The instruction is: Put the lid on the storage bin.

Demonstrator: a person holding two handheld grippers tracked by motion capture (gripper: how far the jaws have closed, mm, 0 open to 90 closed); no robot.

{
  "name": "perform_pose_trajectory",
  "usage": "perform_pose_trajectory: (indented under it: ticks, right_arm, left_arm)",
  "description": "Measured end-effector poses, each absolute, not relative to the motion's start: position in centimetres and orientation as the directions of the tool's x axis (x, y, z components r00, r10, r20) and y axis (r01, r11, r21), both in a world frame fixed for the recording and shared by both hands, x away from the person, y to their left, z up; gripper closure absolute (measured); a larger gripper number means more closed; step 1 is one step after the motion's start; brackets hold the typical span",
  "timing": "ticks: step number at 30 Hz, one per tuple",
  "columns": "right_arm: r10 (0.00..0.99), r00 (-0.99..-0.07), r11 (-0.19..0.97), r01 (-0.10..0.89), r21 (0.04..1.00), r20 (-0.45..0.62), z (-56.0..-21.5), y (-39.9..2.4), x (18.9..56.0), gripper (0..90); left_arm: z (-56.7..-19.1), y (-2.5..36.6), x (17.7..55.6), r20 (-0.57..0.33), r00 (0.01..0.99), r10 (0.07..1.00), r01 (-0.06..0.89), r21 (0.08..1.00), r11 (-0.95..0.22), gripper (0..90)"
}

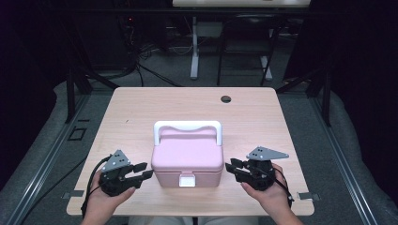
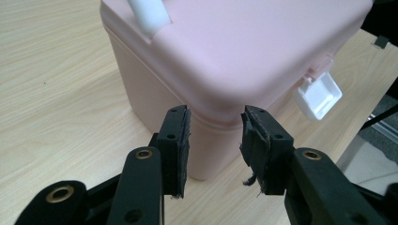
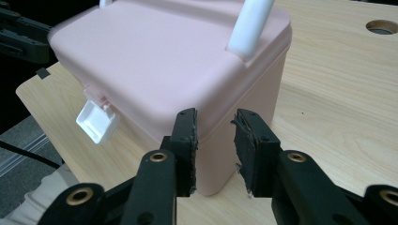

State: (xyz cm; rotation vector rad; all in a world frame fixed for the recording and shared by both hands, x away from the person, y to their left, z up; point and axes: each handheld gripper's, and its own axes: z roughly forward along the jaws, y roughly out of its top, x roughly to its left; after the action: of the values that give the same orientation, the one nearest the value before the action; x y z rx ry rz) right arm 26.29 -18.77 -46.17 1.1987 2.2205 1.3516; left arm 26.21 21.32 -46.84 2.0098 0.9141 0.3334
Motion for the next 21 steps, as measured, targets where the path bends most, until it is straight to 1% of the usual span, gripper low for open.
perform_pose_trajectory:
  ticks: [9,16,21]
  right_arm:
    - [0.779,-0.602,0.209,0.512,0.833,0.174,-46.3,-19.2,26.5,68.0]
    - [0.794,-0.578,0.191,0.531,0.825,0.188,-46.6,-19.7,27.0,67.3]
    - [0.809,-0.56,0.186,0.528,0.829,0.176,-46.6,-19.8,27.5,66.2]
  left_arm:
    - [-47.1,22.1,26.4,-0.11,0.668,0.736,0.486,0.814,-0.32,58.5]
    - [-47.2,23.1,27.2,-0.108,0.637,0.763,0.494,0.818,-0.296,57.3]
    - [-47.4,23.7,27.9,-0.118,0.612,0.782,0.508,0.816,-0.275,55.5]
